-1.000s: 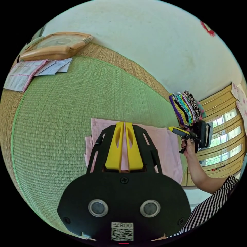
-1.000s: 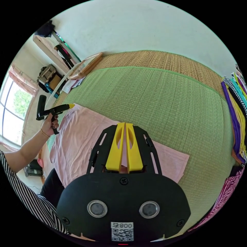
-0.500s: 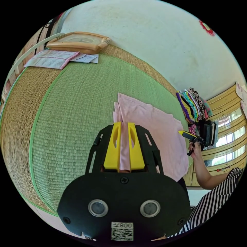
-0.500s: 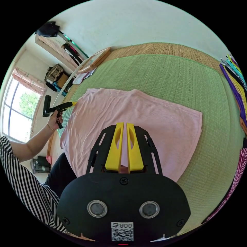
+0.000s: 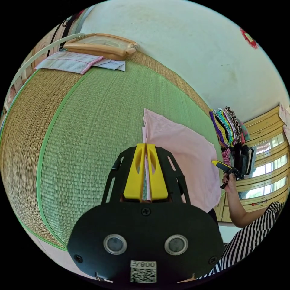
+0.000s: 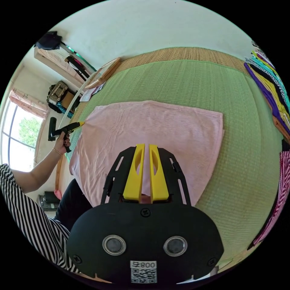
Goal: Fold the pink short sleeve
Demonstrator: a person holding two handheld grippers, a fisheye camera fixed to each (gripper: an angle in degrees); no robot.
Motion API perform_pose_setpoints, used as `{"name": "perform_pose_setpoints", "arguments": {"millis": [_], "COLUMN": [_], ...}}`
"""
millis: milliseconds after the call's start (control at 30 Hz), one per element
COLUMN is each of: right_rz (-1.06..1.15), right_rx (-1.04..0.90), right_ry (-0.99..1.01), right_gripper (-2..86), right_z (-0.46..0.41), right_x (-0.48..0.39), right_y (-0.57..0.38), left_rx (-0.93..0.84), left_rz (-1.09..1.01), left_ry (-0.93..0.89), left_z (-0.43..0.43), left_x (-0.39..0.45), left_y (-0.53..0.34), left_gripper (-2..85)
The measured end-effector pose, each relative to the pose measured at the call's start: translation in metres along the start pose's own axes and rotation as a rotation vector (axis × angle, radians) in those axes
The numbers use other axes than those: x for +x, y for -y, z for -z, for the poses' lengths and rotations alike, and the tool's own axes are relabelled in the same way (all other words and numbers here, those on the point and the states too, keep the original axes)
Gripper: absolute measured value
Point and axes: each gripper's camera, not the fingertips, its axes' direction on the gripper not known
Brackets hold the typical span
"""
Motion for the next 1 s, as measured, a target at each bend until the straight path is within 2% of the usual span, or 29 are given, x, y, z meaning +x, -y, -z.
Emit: {"name": "perform_pose_setpoints", "arguments": {"millis": [100, 233, 367, 533, 700, 800, 900, 1000], "right_rz": [-0.045, -0.147, -0.214, -0.232, -0.221, -0.146, -0.123, -0.116], "right_rx": [0.043, 0.084, 0.06, 0.069, 0.092, 0.095, 0.029, 0.034], "right_ry": [-0.057, -0.111, -0.204, -0.121, -0.122, -0.066, -0.137, -0.184], "right_gripper": [1.8, 1.3, 0.3, 0.1, 0.1, 0.2, 0.2, 0.1], "right_z": [0.022, 0.045, 0.04, 0.043, 0.067, 0.07, 0.052, 0.043], "right_x": [0.012, 0.039, 0.056, 0.065, 0.045, 0.018, -0.002, -0.009], "right_y": [-0.016, -0.042, -0.058, -0.066, -0.085, -0.099, -0.096, -0.084], "left_rx": [0.025, -0.037, 0.033, -0.057, 0.008, -0.042, -0.082, -0.051], "left_rz": [-0.026, -0.021, -0.011, -0.005, -0.026, -0.052, -0.059, -0.087], "left_ry": [0.022, 0.069, 0.062, 0.104, 0.032, -0.008, -0.004, -0.026], "left_z": [0.015, 0.017, 0.042, 0.054, 0.103, 0.11, 0.106, 0.114], "left_x": [0.0, -0.008, -0.011, -0.014, -0.001, 0.009, 0.019, 0.033], "left_y": [-0.007, -0.017, -0.028, -0.037, -0.064, -0.088, -0.097, -0.086], "left_gripper": [0.4, 0.3, 0.5, 0.5, 1.0, 1.1, 0.9, 0.7]}}
